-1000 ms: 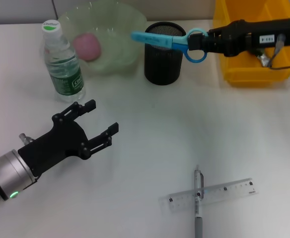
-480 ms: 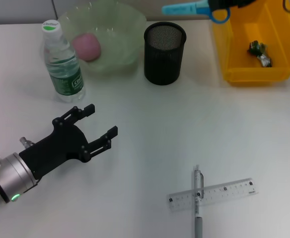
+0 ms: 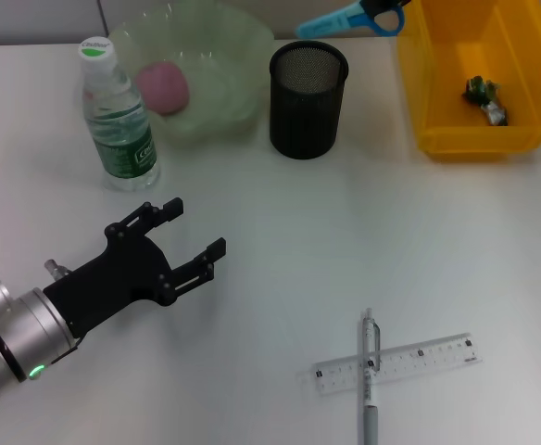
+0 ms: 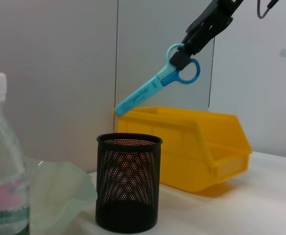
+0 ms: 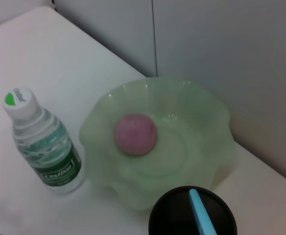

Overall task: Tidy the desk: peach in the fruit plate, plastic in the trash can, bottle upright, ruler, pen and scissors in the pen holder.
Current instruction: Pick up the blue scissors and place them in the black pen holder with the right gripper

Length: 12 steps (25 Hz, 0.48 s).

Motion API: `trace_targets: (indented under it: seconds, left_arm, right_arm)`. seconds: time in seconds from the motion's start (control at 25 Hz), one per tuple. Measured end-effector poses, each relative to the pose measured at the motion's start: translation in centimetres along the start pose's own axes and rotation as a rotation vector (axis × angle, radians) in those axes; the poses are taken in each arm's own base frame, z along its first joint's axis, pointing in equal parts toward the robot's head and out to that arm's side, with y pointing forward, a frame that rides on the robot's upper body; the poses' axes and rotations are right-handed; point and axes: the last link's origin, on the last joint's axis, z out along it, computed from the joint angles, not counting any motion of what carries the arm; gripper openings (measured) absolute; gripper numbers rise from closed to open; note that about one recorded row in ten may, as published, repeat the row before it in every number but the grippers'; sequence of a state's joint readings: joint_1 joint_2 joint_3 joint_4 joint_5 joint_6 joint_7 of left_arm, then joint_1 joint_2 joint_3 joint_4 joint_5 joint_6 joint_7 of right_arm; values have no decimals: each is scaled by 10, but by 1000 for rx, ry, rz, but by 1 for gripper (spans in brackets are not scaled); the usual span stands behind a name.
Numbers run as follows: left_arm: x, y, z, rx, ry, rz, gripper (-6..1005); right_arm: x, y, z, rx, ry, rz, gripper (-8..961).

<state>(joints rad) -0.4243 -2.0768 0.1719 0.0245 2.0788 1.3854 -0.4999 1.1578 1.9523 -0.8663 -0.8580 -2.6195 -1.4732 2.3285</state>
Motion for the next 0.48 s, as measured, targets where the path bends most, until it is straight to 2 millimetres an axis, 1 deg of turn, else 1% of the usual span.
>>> trace_targets:
  seconds: [0.08,0.12,0.16,0.2,0.28,0.32,0.36,0.4,0.48]
  left_arm:
    - [0,1,0,-1,1,-4,804]
    - [0,1,0,-1,1,-4,804]
    - [-1,2,1,-2,2,-7,804]
    - [-1,3,1,-3,3,-10,804]
    - [-1,3,1,-2,1,-14,804]
    - [-1,3,1,-2,1,-14,804]
    - [-2,4,1,-1,1,-15,804]
    - [-2,4,1,-2,1,-18,804]
    - [-2,5,1,-2,3,-22,804]
  right_arm:
    - [-2,3,9,15,30,-15,86]
    - [-2,3,9,15,30,-15,87]
    - [-1,6,14,24,54,-26,87]
    - [-1,6,14,24,54,-26,87]
    - [0,10,22,38,83,-43,87]
    - [0,10,22,38,83,-43,87]
    - [1,12,29,51,102,-56,87]
    - [1,12,29,51,102,-56,87]
    - [2,14,35,75,134,-74,88]
